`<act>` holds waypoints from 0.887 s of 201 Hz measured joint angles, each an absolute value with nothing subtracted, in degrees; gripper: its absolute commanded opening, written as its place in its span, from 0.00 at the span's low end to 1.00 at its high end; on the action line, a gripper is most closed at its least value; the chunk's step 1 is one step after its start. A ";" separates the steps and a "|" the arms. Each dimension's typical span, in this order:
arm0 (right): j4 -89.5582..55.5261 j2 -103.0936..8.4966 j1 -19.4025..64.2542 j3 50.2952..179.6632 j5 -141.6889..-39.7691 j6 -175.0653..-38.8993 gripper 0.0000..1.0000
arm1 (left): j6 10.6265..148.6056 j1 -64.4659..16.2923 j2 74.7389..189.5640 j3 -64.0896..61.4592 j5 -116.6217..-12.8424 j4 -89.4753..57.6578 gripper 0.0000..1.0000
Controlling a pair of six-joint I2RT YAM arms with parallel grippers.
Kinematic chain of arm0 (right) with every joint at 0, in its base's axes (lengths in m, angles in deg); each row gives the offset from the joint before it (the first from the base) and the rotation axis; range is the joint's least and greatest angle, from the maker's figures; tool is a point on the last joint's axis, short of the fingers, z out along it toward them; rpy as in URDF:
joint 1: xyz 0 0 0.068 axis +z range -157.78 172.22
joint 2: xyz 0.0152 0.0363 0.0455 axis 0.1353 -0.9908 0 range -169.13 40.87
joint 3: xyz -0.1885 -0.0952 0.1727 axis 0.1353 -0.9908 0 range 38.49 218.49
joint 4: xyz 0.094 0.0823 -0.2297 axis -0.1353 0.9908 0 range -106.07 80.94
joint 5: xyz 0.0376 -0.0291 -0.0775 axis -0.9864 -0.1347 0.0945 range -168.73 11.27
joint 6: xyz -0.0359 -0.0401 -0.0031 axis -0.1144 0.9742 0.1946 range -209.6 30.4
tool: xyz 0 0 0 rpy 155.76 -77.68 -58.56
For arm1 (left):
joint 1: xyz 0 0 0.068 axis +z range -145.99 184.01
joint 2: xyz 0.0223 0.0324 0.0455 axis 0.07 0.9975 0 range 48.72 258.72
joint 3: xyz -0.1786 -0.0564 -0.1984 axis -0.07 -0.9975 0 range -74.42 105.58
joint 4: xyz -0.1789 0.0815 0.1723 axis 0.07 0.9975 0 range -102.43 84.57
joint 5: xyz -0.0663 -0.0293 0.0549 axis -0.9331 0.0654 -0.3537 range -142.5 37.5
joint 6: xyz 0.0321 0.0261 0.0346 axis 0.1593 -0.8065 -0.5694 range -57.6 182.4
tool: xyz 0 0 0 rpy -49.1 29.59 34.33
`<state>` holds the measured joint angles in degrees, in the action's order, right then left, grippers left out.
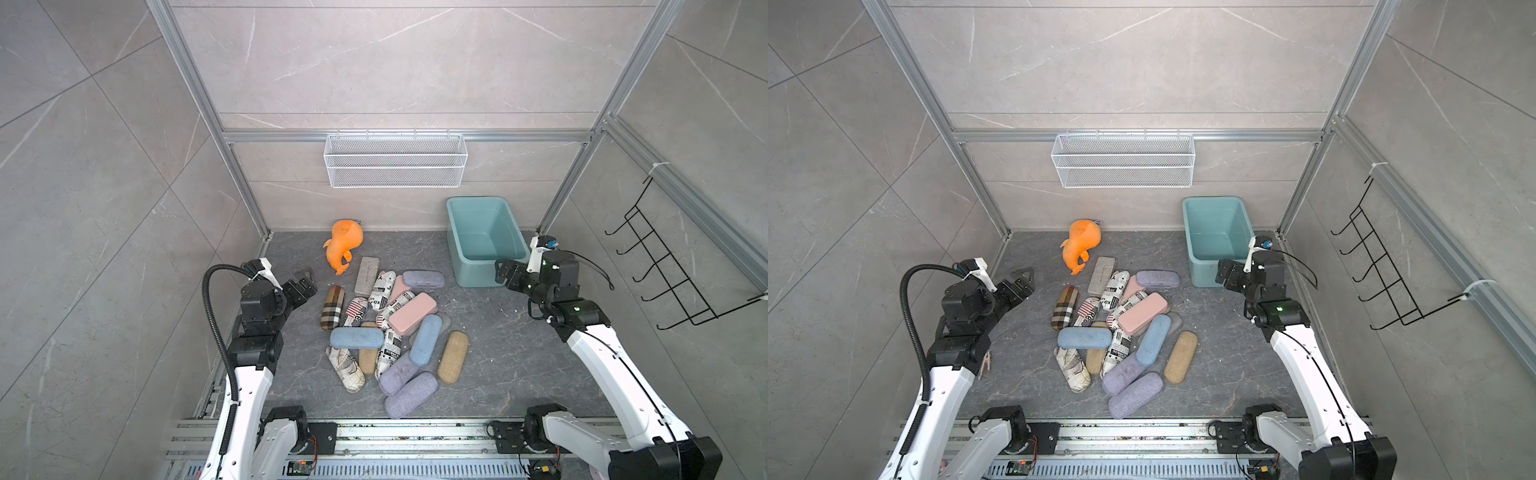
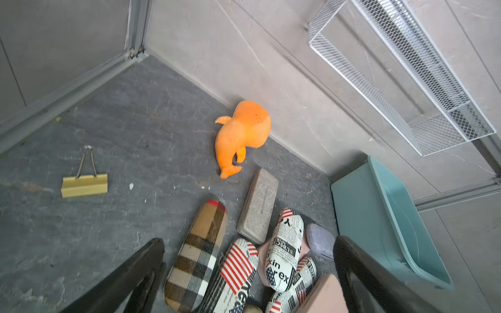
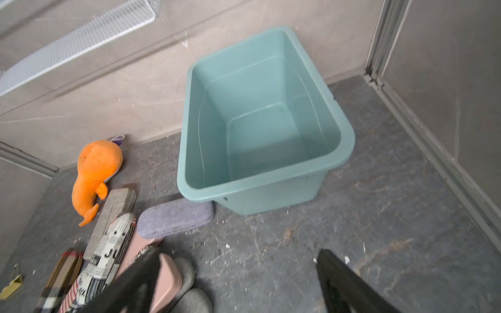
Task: Put the glasses cases into the storage boxes
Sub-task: Move the storage box to the center of the board.
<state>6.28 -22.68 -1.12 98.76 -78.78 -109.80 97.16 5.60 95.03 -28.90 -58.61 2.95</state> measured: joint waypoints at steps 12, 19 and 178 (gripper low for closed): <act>8.75 -25.85 -1.08 102.89 -79.90 -109.59 0.56 | 99.59 5.60 94.59 -29.03 -58.61 3.65 0.81; 10.02 -27.47 -1.01 104.86 -80.34 -109.54 0.56 | 101.05 5.60 94.11 -29.56 -58.55 3.41 0.77; 22.57 -60.10 9.35 131.04 -75.75 -98.35 0.58 | 104.35 5.60 98.41 -37.14 -77.15 6.08 0.81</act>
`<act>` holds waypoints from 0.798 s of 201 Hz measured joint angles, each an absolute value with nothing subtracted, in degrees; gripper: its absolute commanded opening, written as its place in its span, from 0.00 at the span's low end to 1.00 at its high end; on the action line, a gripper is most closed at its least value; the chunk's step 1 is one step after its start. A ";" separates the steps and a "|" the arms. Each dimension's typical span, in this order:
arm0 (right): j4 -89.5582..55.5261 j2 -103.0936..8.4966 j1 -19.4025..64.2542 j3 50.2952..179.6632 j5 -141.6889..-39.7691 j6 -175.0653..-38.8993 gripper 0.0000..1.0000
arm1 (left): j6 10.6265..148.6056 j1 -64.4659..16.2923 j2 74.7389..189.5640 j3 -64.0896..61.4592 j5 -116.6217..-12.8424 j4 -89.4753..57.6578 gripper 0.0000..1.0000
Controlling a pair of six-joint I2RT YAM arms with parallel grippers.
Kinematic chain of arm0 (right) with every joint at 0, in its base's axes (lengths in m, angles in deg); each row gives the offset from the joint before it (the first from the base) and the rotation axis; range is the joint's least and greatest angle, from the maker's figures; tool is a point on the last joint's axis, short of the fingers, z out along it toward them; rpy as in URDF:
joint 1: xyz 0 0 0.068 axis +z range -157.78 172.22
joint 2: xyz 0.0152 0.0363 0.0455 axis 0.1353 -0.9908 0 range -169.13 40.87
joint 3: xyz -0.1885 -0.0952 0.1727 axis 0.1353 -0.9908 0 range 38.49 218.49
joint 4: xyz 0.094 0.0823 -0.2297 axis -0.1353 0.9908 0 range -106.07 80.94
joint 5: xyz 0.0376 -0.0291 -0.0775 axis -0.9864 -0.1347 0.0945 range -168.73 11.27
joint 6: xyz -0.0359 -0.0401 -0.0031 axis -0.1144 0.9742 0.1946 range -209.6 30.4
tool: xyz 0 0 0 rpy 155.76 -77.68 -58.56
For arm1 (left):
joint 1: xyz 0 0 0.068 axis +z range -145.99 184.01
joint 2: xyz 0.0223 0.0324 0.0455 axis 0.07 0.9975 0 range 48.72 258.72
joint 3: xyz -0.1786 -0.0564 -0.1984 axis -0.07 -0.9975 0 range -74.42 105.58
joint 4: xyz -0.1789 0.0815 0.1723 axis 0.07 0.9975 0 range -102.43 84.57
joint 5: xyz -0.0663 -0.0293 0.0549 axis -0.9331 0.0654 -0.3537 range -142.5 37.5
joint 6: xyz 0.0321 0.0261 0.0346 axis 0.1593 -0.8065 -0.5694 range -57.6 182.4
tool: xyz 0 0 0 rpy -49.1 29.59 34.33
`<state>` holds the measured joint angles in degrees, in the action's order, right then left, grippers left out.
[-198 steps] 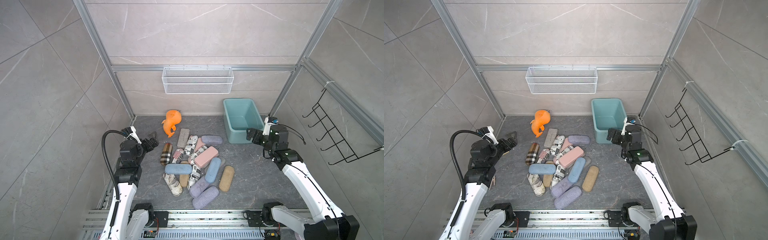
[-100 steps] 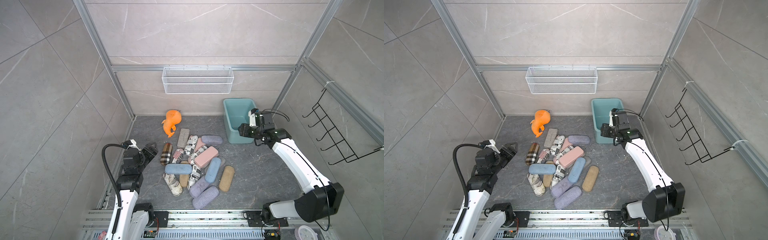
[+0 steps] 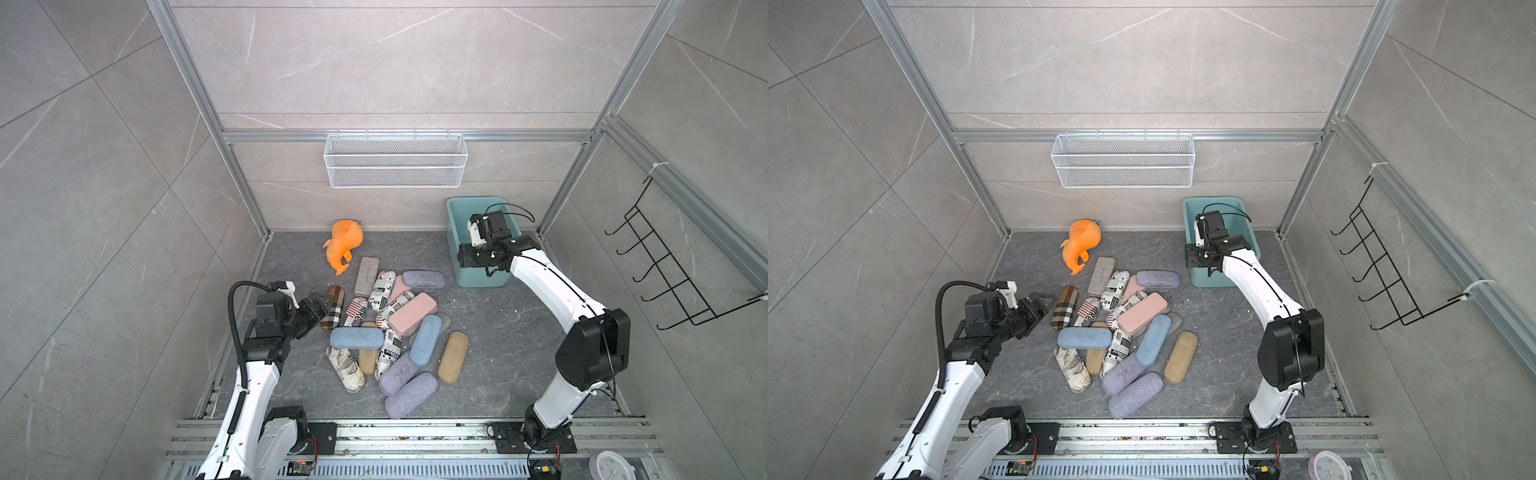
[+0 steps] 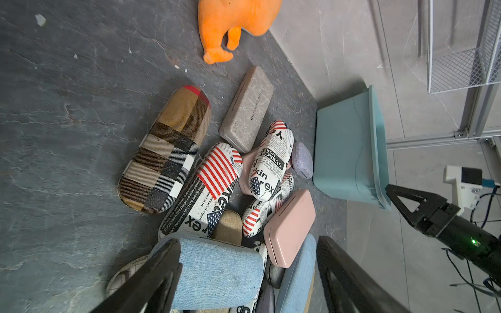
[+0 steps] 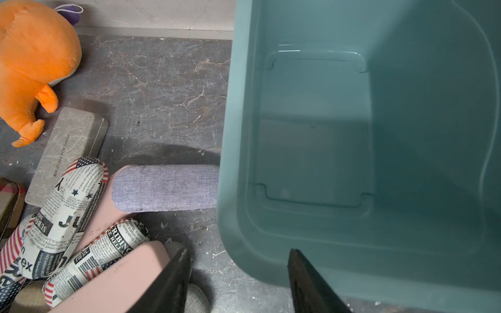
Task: Put the glasses cases into the storage boxes
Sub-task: Move the storage box to the center of the board.
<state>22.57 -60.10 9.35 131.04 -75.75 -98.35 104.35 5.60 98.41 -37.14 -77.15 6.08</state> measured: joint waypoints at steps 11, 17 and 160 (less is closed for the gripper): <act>22.74 -61.61 9.76 132.33 -75.20 -98.07 0.56 | 104.28 5.60 98.48 -37.14 -77.67 6.08 0.81; 23.05 -62.35 9.92 133.05 -74.78 -97.87 0.53 | 104.24 5.60 98.48 -37.14 -77.98 6.08 0.81; 23.73 -65.98 11.34 135.83 -65.45 -97.32 0.10 | 102.91 5.60 98.96 -35.72 -79.75 8.22 0.82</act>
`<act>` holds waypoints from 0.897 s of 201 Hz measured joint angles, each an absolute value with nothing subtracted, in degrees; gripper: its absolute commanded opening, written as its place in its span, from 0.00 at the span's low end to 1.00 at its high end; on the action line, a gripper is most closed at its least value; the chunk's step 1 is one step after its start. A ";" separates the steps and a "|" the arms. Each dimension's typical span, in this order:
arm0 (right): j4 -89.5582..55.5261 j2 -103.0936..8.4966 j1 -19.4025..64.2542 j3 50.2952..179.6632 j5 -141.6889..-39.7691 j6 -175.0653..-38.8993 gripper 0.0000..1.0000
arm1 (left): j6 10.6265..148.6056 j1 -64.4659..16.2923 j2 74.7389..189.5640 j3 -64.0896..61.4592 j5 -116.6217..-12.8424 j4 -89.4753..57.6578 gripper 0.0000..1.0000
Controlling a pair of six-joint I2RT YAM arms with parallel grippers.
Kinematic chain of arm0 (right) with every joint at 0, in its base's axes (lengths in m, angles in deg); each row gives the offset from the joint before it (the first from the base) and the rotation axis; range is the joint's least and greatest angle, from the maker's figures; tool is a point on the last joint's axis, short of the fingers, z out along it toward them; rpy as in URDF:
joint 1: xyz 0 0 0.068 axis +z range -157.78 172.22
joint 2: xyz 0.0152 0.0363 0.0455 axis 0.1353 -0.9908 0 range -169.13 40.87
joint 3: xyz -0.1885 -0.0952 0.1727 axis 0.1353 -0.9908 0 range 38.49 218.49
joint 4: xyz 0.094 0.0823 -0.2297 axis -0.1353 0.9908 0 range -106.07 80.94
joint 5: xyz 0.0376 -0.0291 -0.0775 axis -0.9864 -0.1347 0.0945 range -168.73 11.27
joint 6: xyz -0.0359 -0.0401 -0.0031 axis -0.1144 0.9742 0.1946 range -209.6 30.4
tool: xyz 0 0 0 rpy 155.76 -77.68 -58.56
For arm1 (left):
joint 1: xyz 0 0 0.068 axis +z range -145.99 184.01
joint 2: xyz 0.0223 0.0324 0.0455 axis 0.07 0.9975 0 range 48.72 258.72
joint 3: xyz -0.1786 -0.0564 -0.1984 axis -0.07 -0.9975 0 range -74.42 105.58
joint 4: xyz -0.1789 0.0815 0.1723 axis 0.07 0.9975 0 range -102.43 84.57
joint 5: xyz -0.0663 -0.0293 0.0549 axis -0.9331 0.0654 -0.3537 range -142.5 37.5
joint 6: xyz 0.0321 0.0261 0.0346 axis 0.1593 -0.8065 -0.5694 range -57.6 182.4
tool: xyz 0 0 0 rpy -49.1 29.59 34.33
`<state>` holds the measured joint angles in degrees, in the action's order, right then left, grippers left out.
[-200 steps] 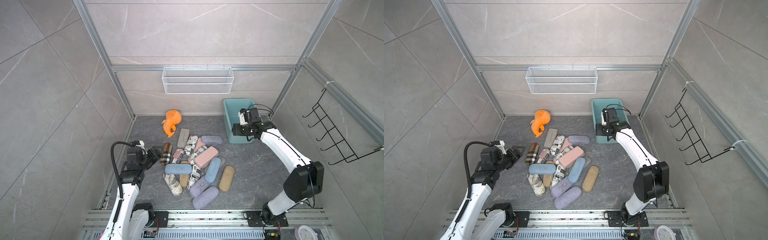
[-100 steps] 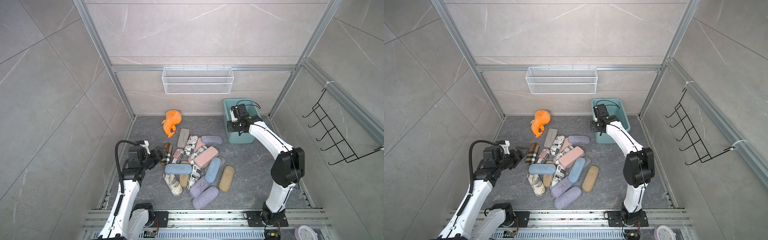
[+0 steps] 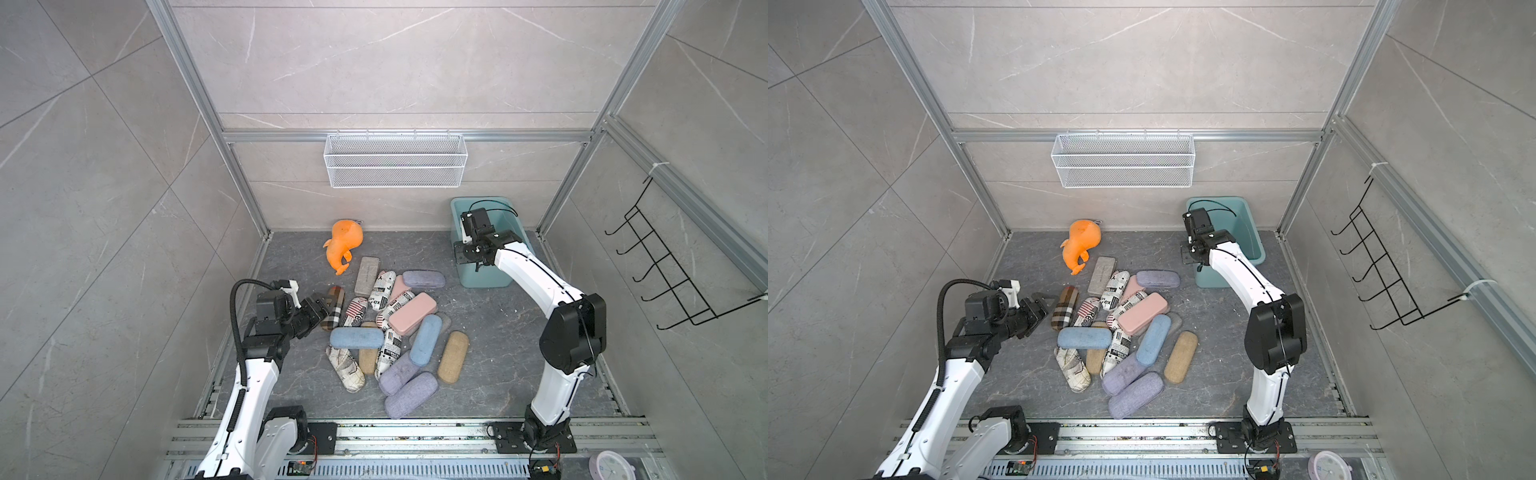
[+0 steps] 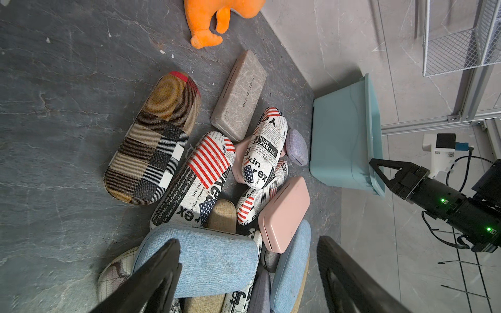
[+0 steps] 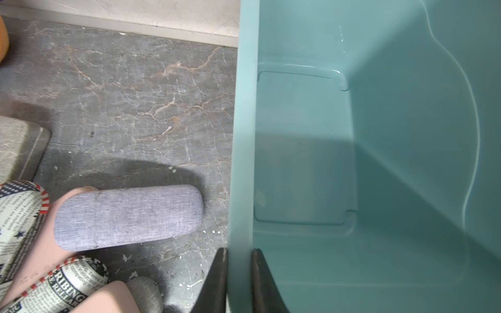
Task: Put the glasses cases into the storage boxes
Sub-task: Move the storage box to the center of the board.
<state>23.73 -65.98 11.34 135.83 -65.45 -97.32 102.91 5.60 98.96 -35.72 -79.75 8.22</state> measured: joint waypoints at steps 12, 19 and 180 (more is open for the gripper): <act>23.88 -64.85 11.34 134.54 -64.77 -97.35 0.07 | 102.89 5.60 98.96 -35.72 -79.75 8.26 0.82; 24.01 -64.15 11.34 133.69 -64.42 -97.39 0.07 | 102.89 5.60 98.96 -35.72 -79.75 8.24 0.82; 29.30 -31.29 17.06 101.86 -66.28 -104.38 0.13 | 102.73 -13.44 106.61 -31.46 -72.80 5.57 0.81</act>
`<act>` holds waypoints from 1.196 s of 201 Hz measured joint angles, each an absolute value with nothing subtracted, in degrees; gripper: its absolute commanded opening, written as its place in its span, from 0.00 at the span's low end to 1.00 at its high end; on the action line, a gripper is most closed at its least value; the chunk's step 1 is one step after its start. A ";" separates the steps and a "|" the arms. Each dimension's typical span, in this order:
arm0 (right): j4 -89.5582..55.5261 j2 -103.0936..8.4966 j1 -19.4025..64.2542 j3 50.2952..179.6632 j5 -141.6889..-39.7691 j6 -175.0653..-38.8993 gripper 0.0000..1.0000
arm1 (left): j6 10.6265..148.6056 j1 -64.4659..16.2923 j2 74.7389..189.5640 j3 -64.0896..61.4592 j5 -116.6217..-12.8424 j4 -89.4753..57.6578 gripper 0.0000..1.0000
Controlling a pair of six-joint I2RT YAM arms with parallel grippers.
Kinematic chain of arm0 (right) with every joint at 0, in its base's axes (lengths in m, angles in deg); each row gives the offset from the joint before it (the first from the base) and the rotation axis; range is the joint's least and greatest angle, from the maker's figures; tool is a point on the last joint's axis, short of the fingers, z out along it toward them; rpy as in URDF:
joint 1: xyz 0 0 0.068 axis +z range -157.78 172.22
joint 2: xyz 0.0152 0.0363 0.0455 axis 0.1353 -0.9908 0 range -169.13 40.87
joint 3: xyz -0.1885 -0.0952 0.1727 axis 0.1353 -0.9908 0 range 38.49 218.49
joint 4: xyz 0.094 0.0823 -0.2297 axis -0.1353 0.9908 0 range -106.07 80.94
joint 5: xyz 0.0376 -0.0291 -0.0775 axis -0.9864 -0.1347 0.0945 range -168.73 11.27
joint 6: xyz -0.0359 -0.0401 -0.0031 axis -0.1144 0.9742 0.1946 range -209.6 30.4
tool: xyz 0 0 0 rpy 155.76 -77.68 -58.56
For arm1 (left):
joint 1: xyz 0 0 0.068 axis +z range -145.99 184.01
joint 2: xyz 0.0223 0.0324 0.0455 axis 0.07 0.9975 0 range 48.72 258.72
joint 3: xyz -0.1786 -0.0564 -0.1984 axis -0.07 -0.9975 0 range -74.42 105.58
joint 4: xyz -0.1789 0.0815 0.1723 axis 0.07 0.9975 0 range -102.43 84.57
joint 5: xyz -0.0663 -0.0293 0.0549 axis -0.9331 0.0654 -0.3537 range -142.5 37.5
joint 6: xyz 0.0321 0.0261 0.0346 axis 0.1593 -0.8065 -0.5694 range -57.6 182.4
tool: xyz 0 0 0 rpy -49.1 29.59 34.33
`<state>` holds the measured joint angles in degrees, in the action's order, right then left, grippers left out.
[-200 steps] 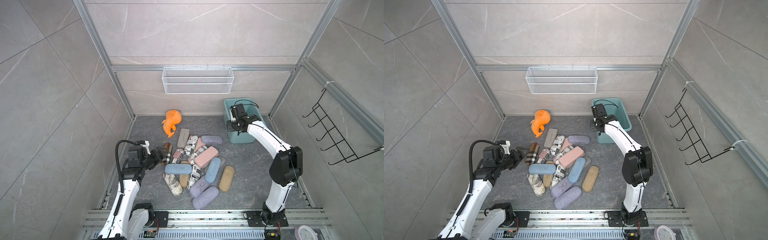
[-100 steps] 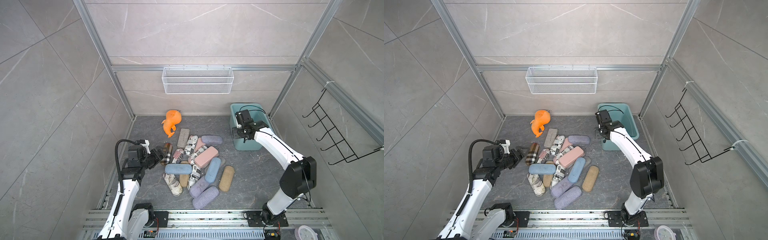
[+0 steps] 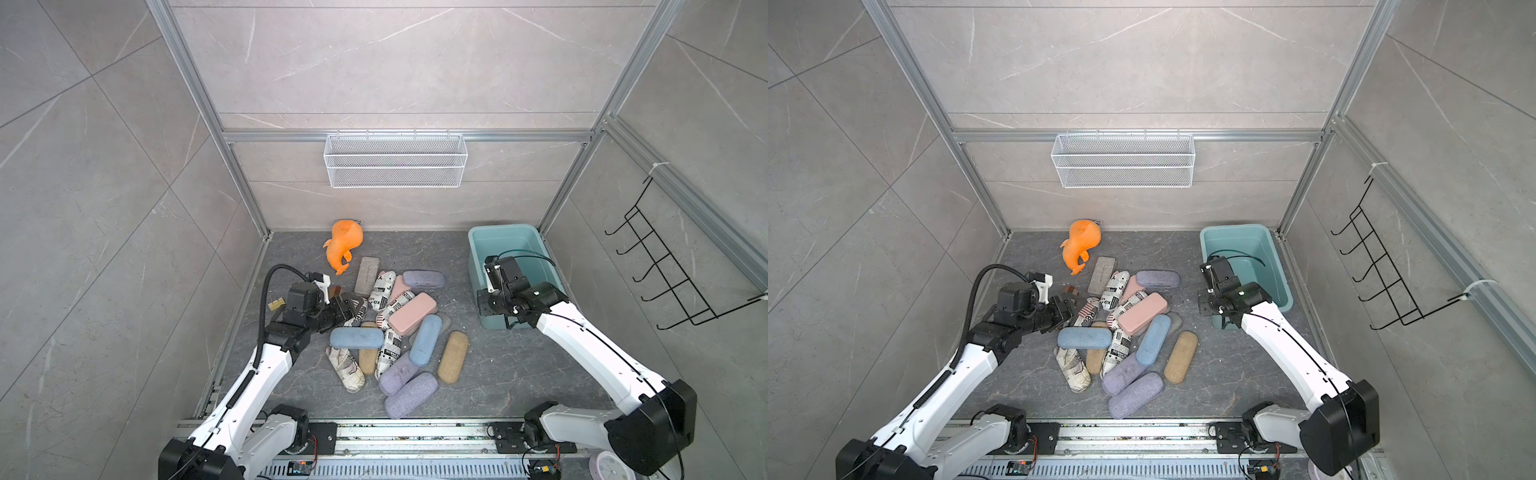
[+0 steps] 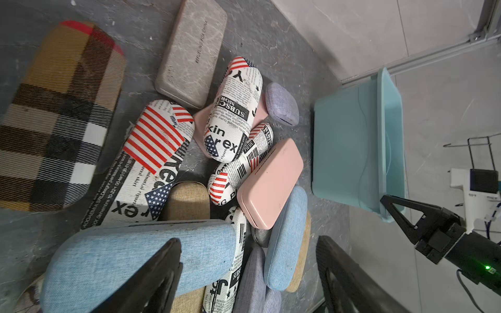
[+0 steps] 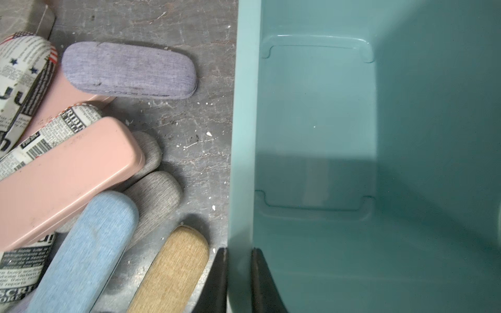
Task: Put the glasses cases into the storage boxes
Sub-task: Move the storage box to the center of the board.
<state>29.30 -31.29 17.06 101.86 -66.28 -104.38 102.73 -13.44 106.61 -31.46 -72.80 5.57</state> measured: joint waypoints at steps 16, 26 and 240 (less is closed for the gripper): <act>30.11 -30.70 18.07 101.71 -66.52 -104.91 0.13 | 101.47 -16.17 107.64 -29.97 -70.63 6.14 0.81; 30.57 -30.46 18.44 101.69 -66.52 -105.24 0.15 | 100.79 -17.44 107.90 -29.16 -69.47 6.62 0.81; 37.01 -26.14 18.68 104.05 -68.49 -108.06 0.43 | 96.81 -23.12 110.48 -27.37 -63.18 11.08 0.80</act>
